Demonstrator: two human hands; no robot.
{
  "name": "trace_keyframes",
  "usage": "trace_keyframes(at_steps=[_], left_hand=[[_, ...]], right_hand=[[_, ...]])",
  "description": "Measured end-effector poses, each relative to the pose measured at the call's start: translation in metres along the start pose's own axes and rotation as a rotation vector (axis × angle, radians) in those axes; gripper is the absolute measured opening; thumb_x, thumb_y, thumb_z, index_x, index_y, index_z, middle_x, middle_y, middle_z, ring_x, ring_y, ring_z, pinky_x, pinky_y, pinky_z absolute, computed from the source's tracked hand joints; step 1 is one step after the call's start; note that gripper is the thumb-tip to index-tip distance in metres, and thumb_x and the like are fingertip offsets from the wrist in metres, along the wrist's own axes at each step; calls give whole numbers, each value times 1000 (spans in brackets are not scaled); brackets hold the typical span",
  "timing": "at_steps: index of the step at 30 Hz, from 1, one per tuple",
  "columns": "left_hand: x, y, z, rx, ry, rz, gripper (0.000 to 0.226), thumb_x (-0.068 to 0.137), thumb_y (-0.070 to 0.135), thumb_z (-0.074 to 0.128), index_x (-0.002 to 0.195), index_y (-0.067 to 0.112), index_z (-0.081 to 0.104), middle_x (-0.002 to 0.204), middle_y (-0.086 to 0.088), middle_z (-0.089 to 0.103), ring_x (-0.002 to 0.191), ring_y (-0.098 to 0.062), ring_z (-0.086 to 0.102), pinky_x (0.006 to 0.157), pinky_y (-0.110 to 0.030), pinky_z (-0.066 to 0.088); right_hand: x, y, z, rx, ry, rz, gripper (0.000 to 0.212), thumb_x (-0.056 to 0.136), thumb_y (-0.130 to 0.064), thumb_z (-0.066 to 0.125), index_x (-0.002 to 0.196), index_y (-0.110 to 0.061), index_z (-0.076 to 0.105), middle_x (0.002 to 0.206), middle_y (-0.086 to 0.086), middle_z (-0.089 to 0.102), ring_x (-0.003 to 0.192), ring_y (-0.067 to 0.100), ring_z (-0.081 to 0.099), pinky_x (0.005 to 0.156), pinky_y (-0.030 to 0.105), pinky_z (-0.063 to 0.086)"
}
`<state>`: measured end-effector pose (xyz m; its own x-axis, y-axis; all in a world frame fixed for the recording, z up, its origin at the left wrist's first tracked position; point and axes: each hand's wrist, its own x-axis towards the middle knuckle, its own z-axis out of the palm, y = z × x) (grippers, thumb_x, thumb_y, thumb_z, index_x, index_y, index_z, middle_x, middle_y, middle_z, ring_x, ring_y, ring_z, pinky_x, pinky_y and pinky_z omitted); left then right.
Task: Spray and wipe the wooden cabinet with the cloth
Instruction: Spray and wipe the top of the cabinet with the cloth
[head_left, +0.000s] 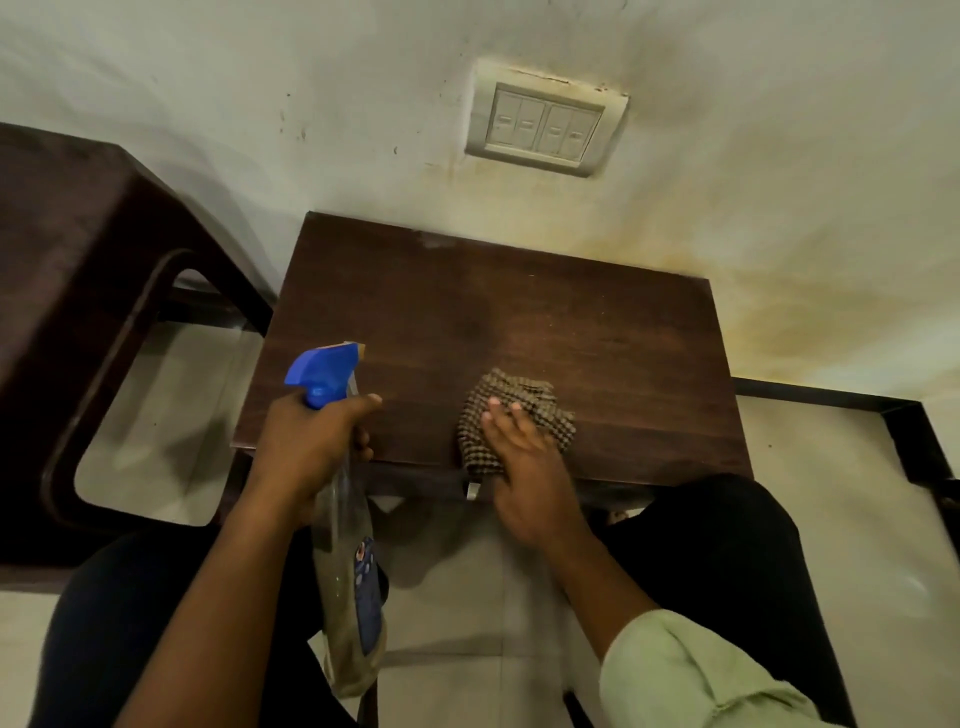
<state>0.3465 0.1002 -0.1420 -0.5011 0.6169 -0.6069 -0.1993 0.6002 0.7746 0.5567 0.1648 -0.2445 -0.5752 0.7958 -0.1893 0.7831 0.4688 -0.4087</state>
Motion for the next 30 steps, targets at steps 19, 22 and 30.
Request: trace_keyframes(at_steps=[19, 22, 30], left_hand=[[21, 21, 69, 38, -138, 32, 27, 86, 23, 65, 101, 1, 61, 82, -17, 63, 71, -26, 62, 77, -43, 53], [27, 25, 83, 47, -157, 30, 28, 87, 24, 65, 104, 2, 59, 81, -15, 62, 70, -24, 61, 73, -39, 52], [38, 27, 102, 79, -213, 57, 27, 86, 25, 65, 101, 4, 60, 78, -12, 62, 71, -25, 62, 77, -43, 53]], right_hand=[[16, 23, -16, -22, -26, -2, 73, 81, -20, 46, 151, -19, 24, 160, -6, 13, 148, 18, 4, 118, 40, 7], [0, 81, -35, 15, 111, 195, 63, 89, -20, 48, 149, -20, 28, 158, -5, 20, 148, 18, 9, 119, 43, 17], [25, 173, -99, 96, 163, 679, 53, 102, -25, 38, 152, -17, 20, 161, 0, 8, 148, 23, 1, 121, 44, 7]])
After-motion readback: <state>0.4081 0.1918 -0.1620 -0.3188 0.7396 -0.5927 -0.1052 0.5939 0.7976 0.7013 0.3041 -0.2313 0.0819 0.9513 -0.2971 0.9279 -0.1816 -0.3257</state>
